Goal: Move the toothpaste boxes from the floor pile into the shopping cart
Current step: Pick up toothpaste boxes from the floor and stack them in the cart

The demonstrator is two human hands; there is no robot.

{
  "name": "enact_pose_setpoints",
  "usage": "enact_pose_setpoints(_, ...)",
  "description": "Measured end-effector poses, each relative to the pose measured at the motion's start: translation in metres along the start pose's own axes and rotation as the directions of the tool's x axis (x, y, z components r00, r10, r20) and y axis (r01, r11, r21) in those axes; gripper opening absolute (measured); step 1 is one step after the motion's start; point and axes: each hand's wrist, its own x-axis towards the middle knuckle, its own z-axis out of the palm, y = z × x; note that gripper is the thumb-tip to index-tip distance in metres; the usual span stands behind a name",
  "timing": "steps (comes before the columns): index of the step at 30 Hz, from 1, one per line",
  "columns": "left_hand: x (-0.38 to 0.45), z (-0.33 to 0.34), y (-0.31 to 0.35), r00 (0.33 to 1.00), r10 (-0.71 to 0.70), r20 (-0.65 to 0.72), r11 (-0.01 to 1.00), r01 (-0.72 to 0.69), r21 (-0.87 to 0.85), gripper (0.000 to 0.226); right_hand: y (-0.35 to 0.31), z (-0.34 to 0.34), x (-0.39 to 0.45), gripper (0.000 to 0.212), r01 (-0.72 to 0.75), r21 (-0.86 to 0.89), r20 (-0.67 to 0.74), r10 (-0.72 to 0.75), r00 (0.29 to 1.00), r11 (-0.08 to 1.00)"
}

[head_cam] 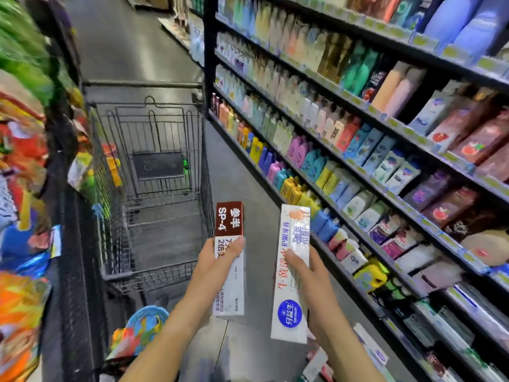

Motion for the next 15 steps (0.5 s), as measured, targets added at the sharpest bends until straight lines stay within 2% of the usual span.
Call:
enact_pose_setpoints(3,0.032,-0.018,0.010,0.997,0.009,-0.073,1.000,-0.008,0.004,0.061,-0.009,0.026,0.045,0.033,-0.012,-0.019,0.065,0.013,0.998,1.000)
enact_pose_setpoints(10,0.117,-0.058,0.020,0.954,0.019,-0.300,1.000,-0.015,0.017,0.035,-0.027,0.094,0.161,0.040,-0.040,-0.101,0.285,0.067,0.956,0.994)
enact_pose_setpoints(15,0.190,-0.086,0.029,0.855,-0.012,-0.519,0.996,0.057,0.072,0.022,-0.038,0.152,0.256,0.046,-0.053,-0.135,0.430,0.106,0.897,0.989)
